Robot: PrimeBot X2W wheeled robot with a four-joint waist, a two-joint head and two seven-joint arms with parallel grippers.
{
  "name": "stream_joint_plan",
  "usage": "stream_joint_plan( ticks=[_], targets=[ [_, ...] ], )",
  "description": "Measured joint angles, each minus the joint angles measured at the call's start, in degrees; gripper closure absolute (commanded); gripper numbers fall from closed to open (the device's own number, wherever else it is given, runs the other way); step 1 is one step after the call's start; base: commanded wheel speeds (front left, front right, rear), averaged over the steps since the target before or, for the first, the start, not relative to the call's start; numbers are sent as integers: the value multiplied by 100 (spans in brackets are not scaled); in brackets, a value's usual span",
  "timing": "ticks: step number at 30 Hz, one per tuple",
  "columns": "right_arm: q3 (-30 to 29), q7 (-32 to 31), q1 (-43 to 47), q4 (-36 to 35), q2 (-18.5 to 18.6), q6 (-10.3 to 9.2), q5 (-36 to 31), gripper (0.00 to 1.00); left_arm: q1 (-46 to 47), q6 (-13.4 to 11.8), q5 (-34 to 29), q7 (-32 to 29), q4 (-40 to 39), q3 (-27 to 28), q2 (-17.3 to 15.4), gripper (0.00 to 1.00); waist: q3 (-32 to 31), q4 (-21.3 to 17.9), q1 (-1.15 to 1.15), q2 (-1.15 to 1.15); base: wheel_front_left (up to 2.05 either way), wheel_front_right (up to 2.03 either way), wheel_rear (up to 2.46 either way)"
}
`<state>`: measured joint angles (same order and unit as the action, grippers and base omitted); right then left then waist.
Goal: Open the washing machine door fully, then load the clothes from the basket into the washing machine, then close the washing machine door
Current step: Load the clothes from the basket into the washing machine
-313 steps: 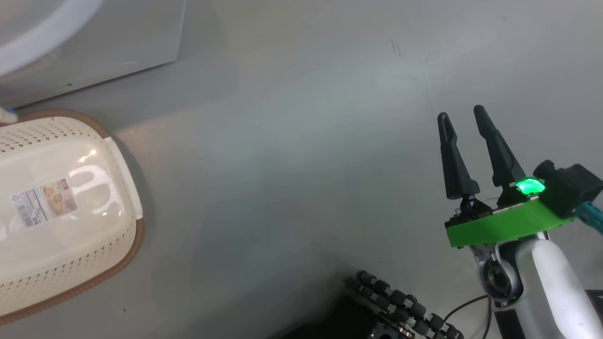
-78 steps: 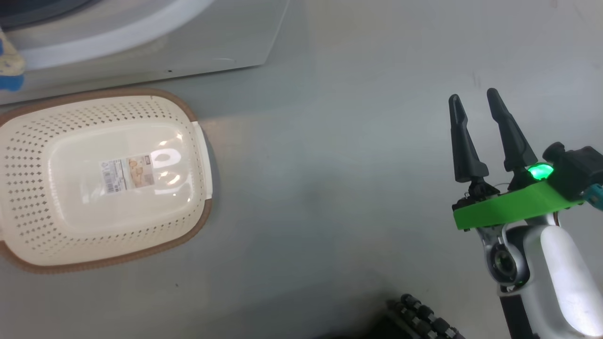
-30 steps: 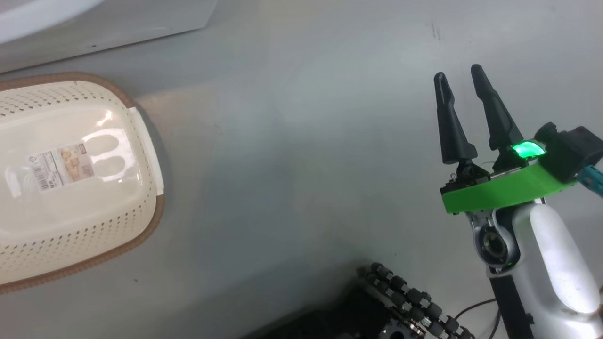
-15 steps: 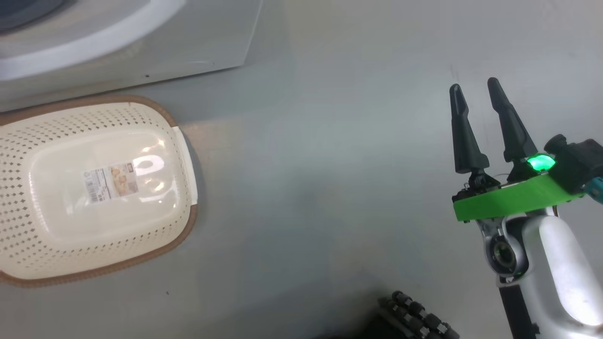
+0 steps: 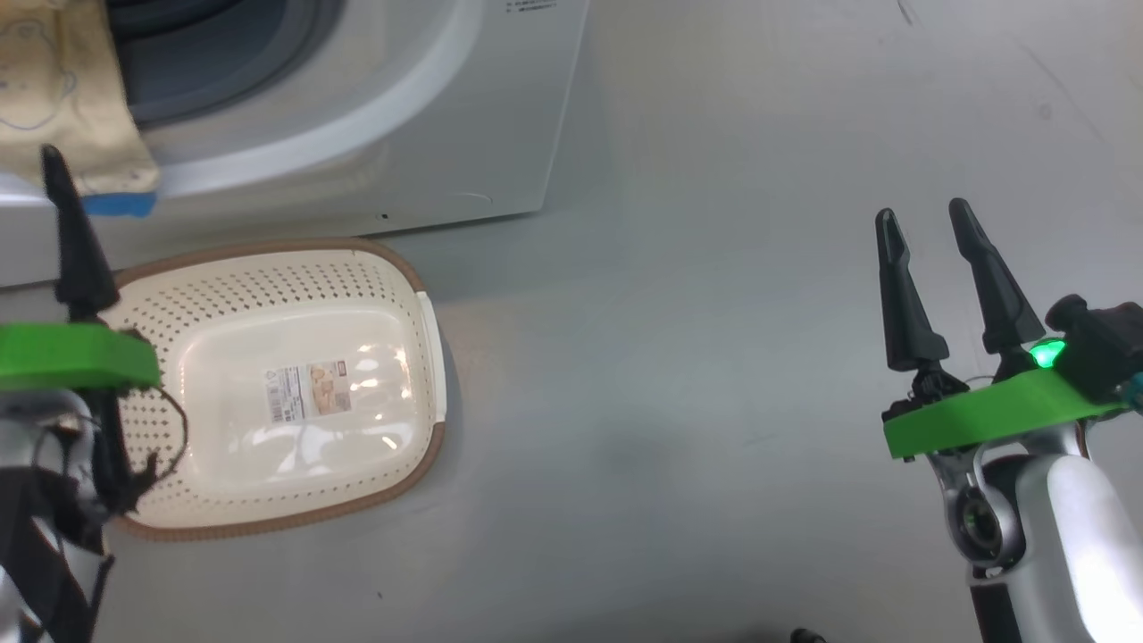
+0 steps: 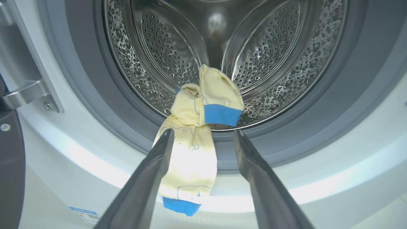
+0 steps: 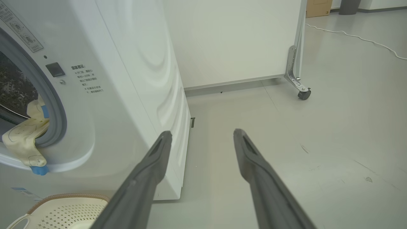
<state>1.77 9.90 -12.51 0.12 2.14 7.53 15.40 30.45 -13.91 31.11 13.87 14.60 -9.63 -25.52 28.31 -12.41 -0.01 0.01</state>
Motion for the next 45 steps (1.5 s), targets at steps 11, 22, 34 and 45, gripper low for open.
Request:
stream_joint_plan(
  ticks=[11,22,34,45],
  targets=[
    [-162,-399,460,-278,0,0,-335,0,-1822,-37,-352,58,-1113,-292,504,0,-842,417,0,0,0,0,0],
    [-303,-743,901,-487,-1,0,-561,0,-2753,-40,-500,74,-1419,-428,762,0,-1523,790,0,0,0,0,0],
    [-422,-980,1278,-742,-1,0,-637,0,-3136,-40,-556,74,-1463,-561,934,0,-2010,1069,0,0,0,0,0],
    [-504,-1044,1503,-875,-1,0,-628,0,-3225,-41,-624,22,-1517,-615,939,0,-2208,1121,0,0,0,0,0]
  ],
)
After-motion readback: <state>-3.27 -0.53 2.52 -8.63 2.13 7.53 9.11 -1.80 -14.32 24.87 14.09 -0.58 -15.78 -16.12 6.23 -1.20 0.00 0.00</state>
